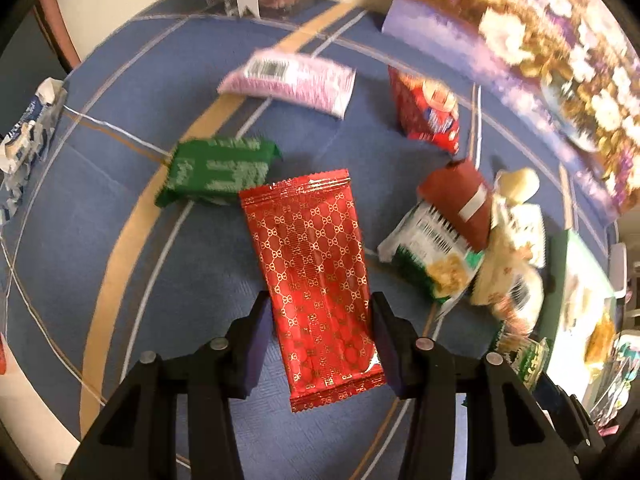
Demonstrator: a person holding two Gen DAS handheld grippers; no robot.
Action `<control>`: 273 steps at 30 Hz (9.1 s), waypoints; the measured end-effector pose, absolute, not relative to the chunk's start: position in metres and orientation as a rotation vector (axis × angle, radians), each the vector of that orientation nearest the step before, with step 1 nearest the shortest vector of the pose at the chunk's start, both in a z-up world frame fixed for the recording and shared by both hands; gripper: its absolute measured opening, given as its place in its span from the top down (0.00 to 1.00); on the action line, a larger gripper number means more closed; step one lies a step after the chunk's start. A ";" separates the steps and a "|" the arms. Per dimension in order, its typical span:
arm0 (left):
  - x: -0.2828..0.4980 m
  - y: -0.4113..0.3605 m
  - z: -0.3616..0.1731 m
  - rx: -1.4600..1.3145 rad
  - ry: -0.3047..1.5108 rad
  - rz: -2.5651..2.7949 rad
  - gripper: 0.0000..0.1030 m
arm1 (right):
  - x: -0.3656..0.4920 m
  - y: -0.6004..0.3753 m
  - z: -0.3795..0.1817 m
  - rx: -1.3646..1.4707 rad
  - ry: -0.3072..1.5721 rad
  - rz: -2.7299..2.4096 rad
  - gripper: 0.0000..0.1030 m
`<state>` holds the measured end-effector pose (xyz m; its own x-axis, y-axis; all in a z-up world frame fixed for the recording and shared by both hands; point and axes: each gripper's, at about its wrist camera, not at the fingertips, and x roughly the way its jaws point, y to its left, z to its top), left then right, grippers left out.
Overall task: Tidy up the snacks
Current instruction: 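Grasp the green-wrapped round cake with the right tool while the left tool grasps the red patterned pack, then carry both packs into the white tray and open both tools, then move both tools back toward the remaining snacks, then grasp the beige barcode bread pack with the right tool while the left tool grasps the green pack, then carry both packs into the white tray and open both tools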
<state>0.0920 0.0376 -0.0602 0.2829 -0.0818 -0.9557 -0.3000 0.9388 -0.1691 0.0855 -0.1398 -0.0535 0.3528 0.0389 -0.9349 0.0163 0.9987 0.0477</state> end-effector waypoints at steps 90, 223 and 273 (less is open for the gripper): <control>0.088 -0.160 -0.026 -0.040 1.171 -0.069 0.01 | 0.047 -0.371 -0.012 0.257 1.095 -0.424 0.00; 0.091 0.020 0.014 -0.229 1.037 0.008 0.34 | 0.081 -0.156 0.012 0.064 0.978 -0.065 0.30; 0.074 -0.178 0.033 -0.079 1.033 -0.283 0.34 | 0.037 -0.357 0.021 0.306 0.963 -0.379 0.30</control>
<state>0.0737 -0.1781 0.0334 0.4796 -0.2689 -0.8353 0.1946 0.9608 -0.1976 0.0367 -0.3570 0.0206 0.5141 -0.1760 -0.8394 0.4431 0.8925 0.0843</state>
